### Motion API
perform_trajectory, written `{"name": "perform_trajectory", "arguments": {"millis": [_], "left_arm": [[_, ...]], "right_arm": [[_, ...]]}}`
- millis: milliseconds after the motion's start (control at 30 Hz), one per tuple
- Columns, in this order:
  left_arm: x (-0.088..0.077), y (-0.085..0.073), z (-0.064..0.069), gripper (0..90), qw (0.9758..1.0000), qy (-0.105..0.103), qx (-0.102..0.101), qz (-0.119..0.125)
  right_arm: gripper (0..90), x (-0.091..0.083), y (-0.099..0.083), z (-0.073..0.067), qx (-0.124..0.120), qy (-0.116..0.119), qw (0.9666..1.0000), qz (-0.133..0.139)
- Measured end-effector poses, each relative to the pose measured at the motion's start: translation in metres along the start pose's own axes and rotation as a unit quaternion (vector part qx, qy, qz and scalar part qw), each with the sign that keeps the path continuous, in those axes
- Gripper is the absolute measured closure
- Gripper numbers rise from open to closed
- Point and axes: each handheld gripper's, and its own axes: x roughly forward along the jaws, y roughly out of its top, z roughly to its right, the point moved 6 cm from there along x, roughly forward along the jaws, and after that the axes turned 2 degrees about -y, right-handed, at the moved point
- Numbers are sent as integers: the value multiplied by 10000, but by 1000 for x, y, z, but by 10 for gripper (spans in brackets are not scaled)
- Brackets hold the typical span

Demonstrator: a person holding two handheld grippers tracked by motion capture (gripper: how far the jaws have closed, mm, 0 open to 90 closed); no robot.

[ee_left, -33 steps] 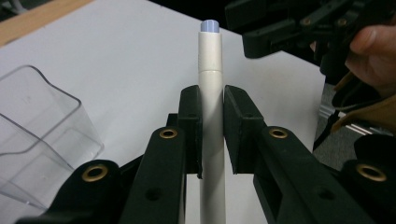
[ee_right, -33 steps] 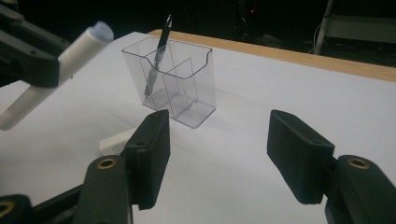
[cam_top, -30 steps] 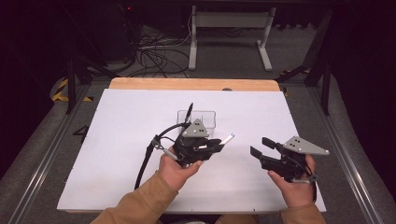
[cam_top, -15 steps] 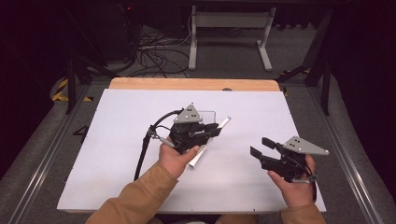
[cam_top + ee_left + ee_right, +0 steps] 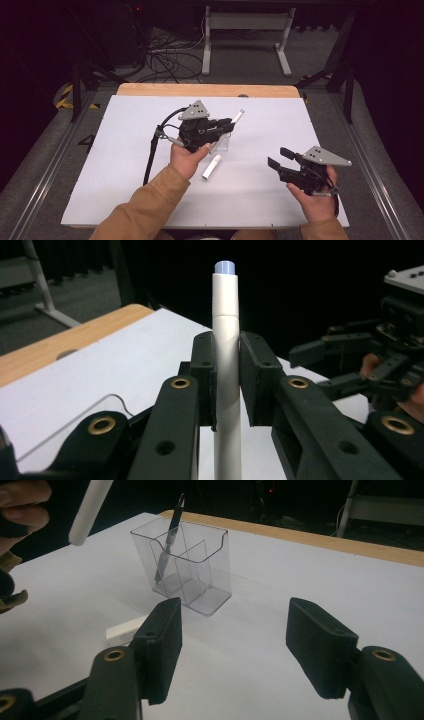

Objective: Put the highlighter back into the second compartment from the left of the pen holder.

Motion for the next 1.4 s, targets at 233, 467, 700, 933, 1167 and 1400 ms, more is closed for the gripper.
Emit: {"name": "perform_trajectory", "arguments": {"millis": [233,467,700,933,1167,1400], "left_arm": [[5,0,-20,785,9997,98,-110,194],[9,0,-36,785,9987,264,-165,395],[15,-1,-51,785,9968,576,9,554],[20,-2,-66,784,9958,711,-73,568],[24,-2,-73,784,9950,803,-68,588],[26,-4,-78,784,9943,905,-10,567]], "right_arm": [[404,0,0,0,13,-4,10000,-9],[404,0,0,0,17,8,10000,-7],[404,0,-1,1,16,11,10000,-11],[403,1,-1,1,14,15,10000,-30],[404,2,-2,1,27,41,10000,-61],[404,3,-3,0,29,85,9999,-87]]}}
